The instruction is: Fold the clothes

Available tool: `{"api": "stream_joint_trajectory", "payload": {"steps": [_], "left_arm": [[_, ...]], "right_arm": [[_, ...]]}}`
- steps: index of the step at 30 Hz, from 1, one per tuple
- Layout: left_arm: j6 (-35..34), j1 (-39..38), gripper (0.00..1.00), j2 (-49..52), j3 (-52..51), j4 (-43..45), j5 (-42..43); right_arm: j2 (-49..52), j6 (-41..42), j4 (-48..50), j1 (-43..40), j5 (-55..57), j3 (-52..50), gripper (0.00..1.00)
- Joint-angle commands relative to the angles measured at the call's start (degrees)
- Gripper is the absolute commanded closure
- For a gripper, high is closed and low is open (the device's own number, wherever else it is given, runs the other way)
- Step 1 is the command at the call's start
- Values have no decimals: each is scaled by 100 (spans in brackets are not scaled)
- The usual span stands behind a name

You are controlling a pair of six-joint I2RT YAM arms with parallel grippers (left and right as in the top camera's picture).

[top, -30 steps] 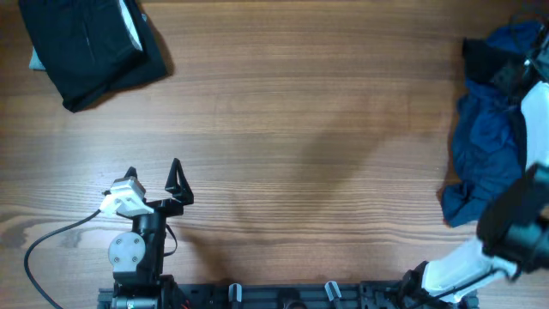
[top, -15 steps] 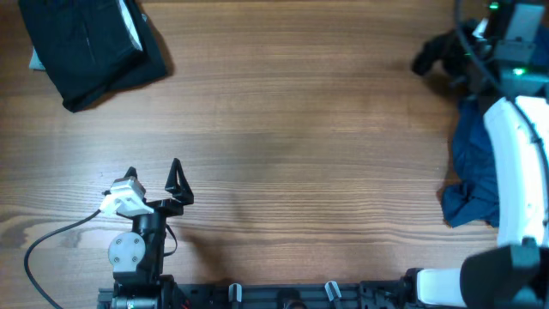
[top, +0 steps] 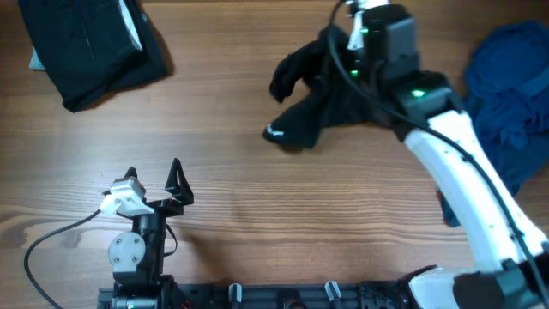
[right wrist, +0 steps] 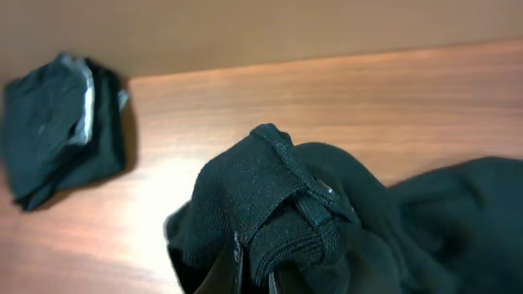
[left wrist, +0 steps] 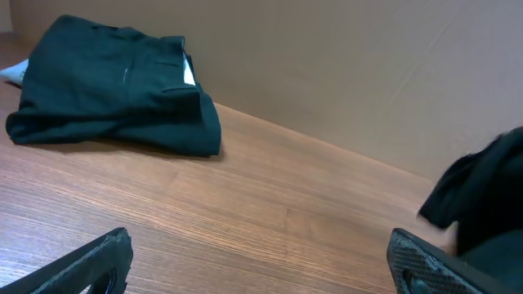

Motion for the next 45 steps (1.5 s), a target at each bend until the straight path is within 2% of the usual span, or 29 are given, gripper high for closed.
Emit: {"api": "stream_joint_trajectory", "payload": {"steps": [1,9,11,13,16,17,18,19,20,23,28,33,36,39,42,45], "left_arm": [[116,-33,0,-42,-22,-4,70],[116,-33,0,-42,-22,-4,70],[116,-33,0,-42,-22,-4,70],[116,-33,0,-42,-22,-4,70],[116,-33,0,-42,-22,-4,70],[116,-33,0,-42,-22,-4,70],[116,-33,0,-42,-22,-4,70],[116,-33,0,-42,-22,-4,70],[116,-33,0,-42,-22,-4,70],[116,-33,0,-42,-22,-4,70],[116,-33,0,-42,-22,-7,70],[116,-33,0,-42,-22,-4,70],[116,-33,0,-42,-22,-4,70],[116,-33,0,-42,-22,-4,70],[116,-33,0,-42,-22,-4,70],[116,-33,0,-42,-22,-4,70]], "right_arm": [[671,267,234,374,-632,13,95],[1303,243,481,1095,-1102,13,94],[1325,236,686,1274,-1071,13,88],[1325,219,866,1340,-1016,13,75],[1322,219,1102,1305,-990,22,66],[1322,186,1152,1272,-960,26,46],[1322,127,1180,1241,-927,26,36],[1322,24,1211,1191,-879,26,30],[1322,-96,1196,1117,-852,26,18],[1303,-138,870,874,-439,26,13],[1126,273,-7,245,507,26,10],[970,581,-960,-608,566,24,7],[977,586,-1539,-1064,566,-11,0],[977,922,-1934,-1510,564,-164,0],[977,1246,-1952,-1840,457,-459,0],[986,748,-1469,-1947,-4,-850,2]]}}
